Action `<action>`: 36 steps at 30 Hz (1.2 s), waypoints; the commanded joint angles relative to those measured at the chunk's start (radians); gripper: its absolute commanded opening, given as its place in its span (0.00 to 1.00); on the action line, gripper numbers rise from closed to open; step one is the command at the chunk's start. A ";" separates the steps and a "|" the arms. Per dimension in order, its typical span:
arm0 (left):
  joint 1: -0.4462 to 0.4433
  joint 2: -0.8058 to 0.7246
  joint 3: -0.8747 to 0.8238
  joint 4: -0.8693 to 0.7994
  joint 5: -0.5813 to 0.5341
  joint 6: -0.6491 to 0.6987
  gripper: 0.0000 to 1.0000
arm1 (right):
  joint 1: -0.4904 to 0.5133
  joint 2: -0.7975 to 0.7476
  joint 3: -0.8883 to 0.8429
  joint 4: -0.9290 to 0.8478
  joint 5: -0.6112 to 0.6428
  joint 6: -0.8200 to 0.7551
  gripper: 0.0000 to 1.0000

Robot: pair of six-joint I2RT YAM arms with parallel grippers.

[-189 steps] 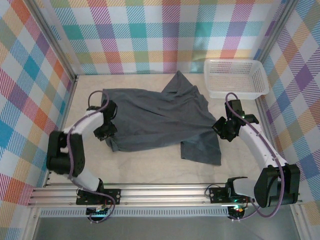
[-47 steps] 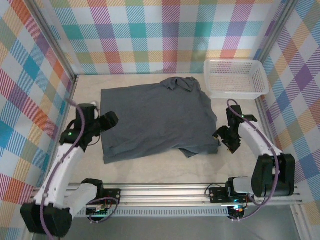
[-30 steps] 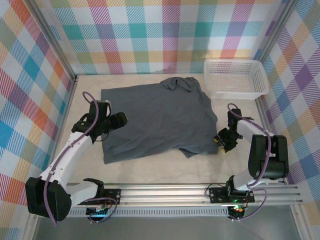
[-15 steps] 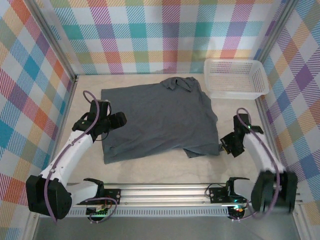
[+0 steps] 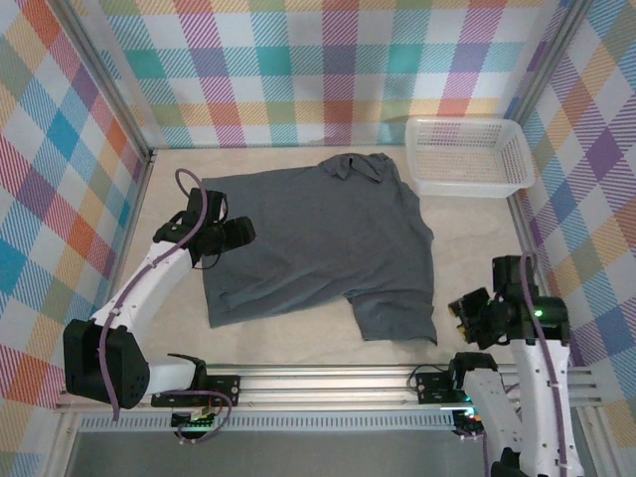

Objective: Fold the inside-out t-shirt

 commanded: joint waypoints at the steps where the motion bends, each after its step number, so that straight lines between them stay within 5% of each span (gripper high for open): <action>1: -0.009 -0.001 0.024 -0.014 -0.036 0.022 0.74 | 0.002 0.123 0.096 0.036 0.078 -0.132 0.40; 6: -0.001 0.081 0.065 -0.088 -0.064 -0.006 0.67 | 0.010 0.346 -0.010 0.357 0.036 -0.244 0.40; 9: 0.001 0.158 0.099 -0.141 -0.087 -0.050 0.44 | 0.025 0.519 -0.071 0.527 0.022 -0.272 0.36; 13: 0.020 0.286 0.125 -0.179 -0.150 -0.132 0.07 | 0.057 0.746 -0.082 0.711 -0.046 -0.306 0.19; 15: 0.030 0.361 0.150 -0.197 -0.172 -0.161 0.00 | 0.081 0.847 -0.063 0.746 -0.065 -0.292 0.09; 24: 0.176 0.669 0.234 -0.156 -0.119 -0.239 0.00 | 0.098 1.021 -0.095 0.722 0.037 -0.177 0.00; 30: 0.259 0.764 0.292 -0.109 -0.067 -0.194 0.00 | 0.099 0.893 -0.205 0.710 0.031 -0.203 0.00; 33: 0.276 0.728 0.290 -0.042 0.023 -0.129 0.00 | 0.101 0.805 -0.215 0.742 -0.065 -0.253 0.08; 36: 0.276 0.599 0.230 0.067 0.124 -0.122 0.07 | 0.101 0.726 -0.159 0.736 -0.107 -0.293 0.27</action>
